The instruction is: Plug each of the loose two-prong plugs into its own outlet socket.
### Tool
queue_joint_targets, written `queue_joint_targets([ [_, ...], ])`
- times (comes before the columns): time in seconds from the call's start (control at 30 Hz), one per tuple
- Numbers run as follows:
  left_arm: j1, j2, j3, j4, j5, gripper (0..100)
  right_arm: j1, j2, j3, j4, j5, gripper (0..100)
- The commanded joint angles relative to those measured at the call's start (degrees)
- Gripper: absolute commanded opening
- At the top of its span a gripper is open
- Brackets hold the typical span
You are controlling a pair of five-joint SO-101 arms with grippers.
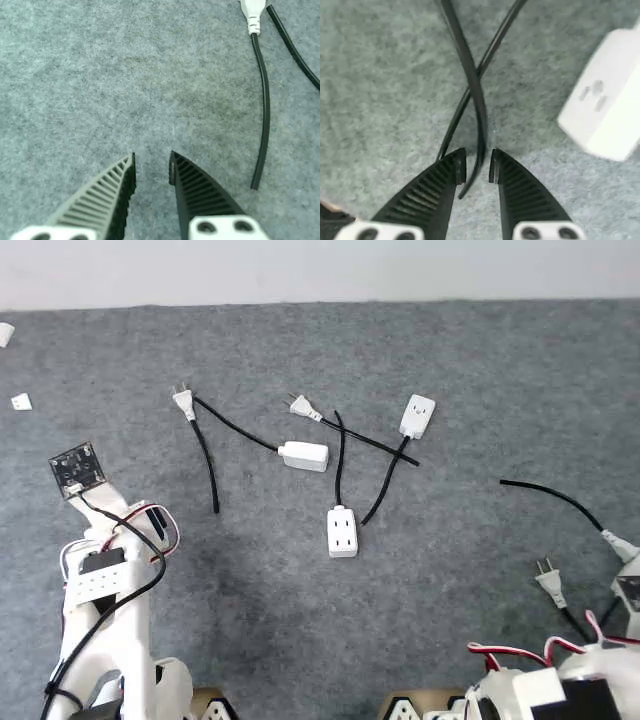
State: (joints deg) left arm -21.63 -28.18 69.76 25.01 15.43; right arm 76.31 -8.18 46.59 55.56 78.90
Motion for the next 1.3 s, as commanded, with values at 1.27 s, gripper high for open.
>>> queue_joint_targets([
  [1.27, -0.4, -0.5, -2.7, 0.2, -0.5, 10, -34.9, -31.3, -9.7, 5.8, -35.1, 0.8],
])
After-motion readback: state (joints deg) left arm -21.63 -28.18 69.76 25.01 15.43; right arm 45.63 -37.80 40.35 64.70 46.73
